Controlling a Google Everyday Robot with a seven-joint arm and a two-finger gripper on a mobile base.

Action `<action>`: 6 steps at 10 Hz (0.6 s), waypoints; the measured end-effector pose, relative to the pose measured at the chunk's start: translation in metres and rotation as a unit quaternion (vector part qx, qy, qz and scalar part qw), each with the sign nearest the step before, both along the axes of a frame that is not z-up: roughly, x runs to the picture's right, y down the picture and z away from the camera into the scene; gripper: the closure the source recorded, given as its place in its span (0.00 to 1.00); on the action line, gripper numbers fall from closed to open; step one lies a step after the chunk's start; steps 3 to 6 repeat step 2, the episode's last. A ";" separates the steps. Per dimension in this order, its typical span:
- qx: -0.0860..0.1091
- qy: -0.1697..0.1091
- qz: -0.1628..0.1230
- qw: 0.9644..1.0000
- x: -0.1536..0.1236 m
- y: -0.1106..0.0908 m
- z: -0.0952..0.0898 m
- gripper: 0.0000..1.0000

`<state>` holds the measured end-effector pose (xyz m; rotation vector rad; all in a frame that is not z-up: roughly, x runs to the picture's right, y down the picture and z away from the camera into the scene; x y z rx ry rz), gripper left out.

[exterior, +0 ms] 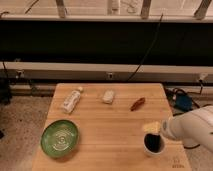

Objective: Place the eraser in the ceramic cup

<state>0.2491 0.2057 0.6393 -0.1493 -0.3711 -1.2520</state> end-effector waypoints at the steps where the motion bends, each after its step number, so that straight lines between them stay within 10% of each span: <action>1: 0.004 0.005 -0.004 1.000 -0.002 0.001 0.001 0.24; 6: -0.013 0.006 -0.010 1.000 -0.003 0.002 0.002 0.21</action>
